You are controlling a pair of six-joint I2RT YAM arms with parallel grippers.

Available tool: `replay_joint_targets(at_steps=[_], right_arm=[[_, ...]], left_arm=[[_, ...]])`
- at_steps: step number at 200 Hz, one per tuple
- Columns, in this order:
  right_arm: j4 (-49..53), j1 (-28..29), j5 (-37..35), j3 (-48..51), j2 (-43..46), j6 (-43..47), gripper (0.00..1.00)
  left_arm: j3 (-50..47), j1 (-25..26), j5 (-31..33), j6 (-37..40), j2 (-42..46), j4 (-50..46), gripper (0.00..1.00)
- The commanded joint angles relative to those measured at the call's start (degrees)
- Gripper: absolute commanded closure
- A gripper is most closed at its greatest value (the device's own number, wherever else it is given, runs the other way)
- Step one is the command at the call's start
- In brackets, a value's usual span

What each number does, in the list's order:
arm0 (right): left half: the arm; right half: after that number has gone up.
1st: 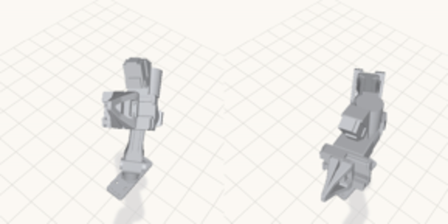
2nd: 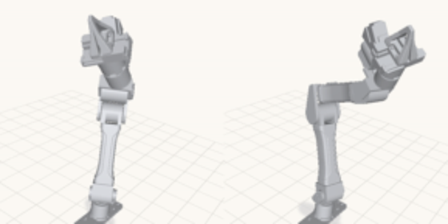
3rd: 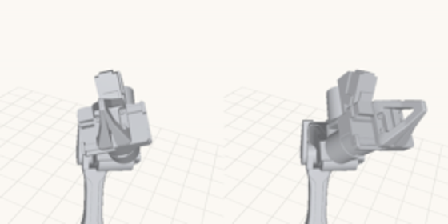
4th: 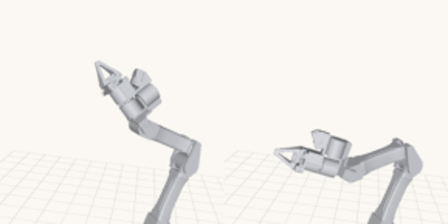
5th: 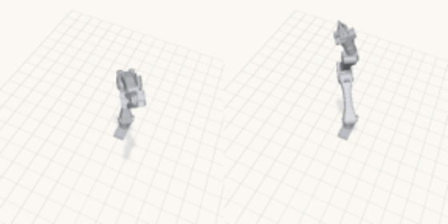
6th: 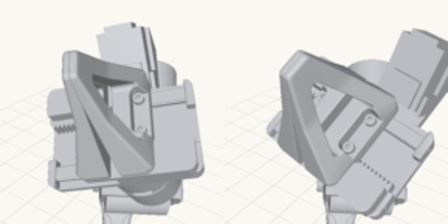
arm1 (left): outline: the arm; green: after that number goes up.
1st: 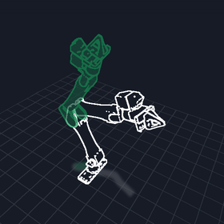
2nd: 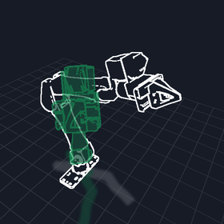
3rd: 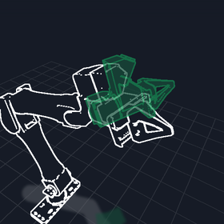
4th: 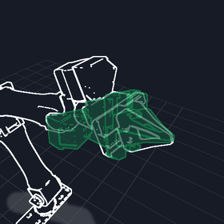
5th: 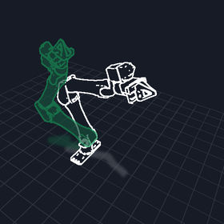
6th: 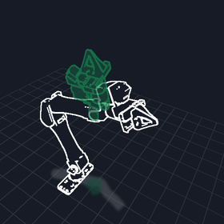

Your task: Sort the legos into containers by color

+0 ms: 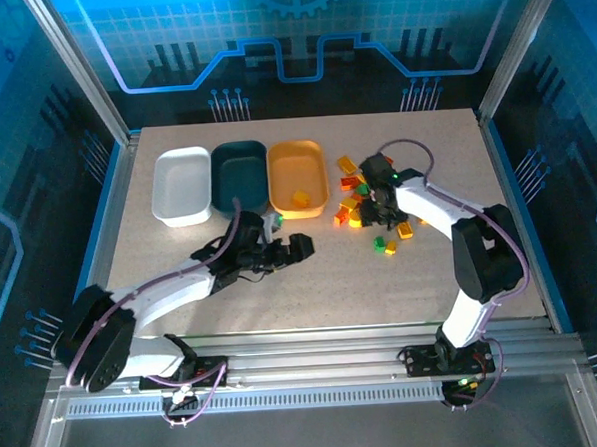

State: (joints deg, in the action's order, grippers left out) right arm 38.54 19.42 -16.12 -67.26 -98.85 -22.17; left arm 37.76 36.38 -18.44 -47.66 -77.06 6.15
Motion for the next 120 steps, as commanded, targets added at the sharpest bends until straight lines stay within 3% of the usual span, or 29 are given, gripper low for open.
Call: replay_joint_targets(at_steps=[1,26,85,120], right_arm=[[-2.1,-4.1,1.7,3.4,4.0,-2.0,0.32],[-1.3,-8.4,4.2,3.5,1.2,-1.1,0.31],[-0.8,-10.4,5.8,2.3,-4.0,-1.3,0.33],[-1.7,-10.5,6.3,3.0,-4.0,-1.7,0.56]], left_arm=[[5.0,3.4,-2.4,1.6,-3.9,4.4,0.01],[7.8,5.1,-3.8,0.9,-8.1,6.1,0.01],[8.1,5.1,-4.7,0.0,-9.3,7.6,0.02],[7.4,5.0,-3.4,1.4,-7.5,5.8,0.01]])
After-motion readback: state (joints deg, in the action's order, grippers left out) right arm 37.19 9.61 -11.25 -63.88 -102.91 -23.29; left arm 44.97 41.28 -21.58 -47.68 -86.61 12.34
